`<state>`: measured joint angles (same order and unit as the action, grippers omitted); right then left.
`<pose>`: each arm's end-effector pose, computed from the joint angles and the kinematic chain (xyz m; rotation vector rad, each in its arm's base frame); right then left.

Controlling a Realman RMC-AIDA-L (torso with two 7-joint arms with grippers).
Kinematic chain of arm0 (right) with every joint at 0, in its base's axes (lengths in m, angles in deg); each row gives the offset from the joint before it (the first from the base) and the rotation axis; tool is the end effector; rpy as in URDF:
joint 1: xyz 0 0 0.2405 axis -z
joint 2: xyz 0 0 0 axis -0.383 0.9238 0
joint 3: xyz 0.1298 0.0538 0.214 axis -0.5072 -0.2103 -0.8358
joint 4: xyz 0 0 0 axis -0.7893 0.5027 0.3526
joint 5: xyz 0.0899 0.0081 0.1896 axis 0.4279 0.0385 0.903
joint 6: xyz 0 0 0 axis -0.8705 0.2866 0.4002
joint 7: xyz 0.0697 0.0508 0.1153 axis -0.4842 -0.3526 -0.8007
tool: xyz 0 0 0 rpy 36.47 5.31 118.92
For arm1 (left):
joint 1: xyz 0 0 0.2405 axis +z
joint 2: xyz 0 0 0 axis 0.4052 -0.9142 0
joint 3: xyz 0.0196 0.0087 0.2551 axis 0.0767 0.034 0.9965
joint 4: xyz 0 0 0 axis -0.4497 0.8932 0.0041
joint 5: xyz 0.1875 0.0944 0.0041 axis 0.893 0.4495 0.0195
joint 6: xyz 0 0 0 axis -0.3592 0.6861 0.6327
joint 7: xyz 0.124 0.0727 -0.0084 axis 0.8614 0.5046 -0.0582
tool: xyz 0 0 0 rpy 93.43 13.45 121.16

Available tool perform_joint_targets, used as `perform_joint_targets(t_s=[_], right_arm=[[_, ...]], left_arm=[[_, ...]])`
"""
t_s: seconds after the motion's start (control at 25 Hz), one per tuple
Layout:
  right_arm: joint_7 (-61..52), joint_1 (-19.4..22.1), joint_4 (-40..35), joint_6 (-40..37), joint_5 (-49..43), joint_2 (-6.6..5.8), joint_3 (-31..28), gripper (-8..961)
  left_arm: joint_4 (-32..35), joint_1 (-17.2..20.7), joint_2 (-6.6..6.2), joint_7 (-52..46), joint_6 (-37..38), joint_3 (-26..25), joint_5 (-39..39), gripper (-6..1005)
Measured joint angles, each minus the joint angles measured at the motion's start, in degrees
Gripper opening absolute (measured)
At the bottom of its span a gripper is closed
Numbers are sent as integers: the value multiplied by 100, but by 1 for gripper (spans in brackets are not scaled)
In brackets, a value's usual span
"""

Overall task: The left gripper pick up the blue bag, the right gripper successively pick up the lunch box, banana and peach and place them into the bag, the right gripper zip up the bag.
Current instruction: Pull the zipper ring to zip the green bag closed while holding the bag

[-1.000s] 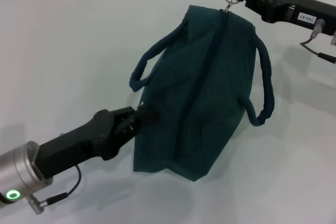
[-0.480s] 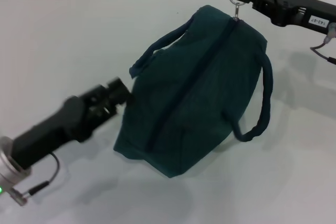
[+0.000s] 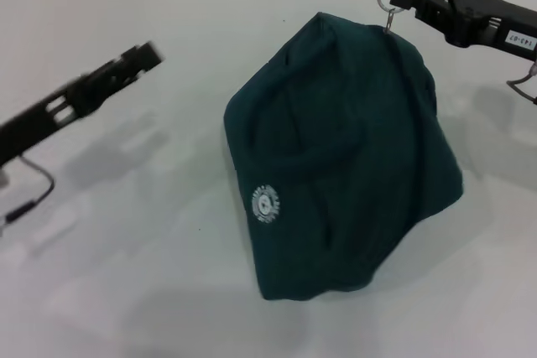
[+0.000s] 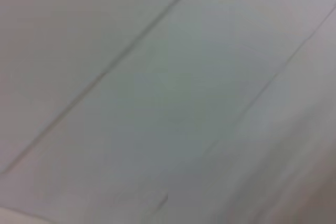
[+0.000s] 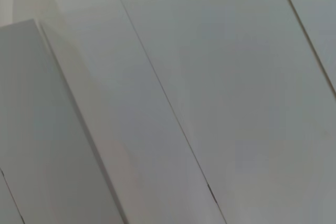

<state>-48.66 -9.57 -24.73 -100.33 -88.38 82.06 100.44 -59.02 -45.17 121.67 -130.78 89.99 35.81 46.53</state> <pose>0.1960 0.3746 0.0266 -2.4864 0.7008 1.2144 -0.2876 0.2939 0.0320 -2.1946 -1.2003 -1.4404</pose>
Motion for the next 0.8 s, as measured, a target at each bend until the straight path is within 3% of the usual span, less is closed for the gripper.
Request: perform_joint_targets(t_s=[0.16,0.24,0.32,0.48,0.68,0.8], right_arm=[[9,-22,-15,-98,-17,1,30,18],[22,-29,-21,-282,-2,7,17,18],[24,-29,-57,-440,6,20,8,18],[15,2,-270,-686,91,55,102,18],[9,-73,-327,-760,301,58,344,18],[9,-118,-421,-708,360,71,525,19]], left_arm=[[49,-722,-218,-819,-76,-3,560,823],[126,-1031,-261,-1173,-25,9,858,893],[278,-1197,-264,-1387,61,48,1065,891],[607,-1183,-251,-1560,253,20,1083,886],[871,-953,-405,-2137,608,-33,968,880],[1187,-768,-428,-2473,833,-23,965,877]])
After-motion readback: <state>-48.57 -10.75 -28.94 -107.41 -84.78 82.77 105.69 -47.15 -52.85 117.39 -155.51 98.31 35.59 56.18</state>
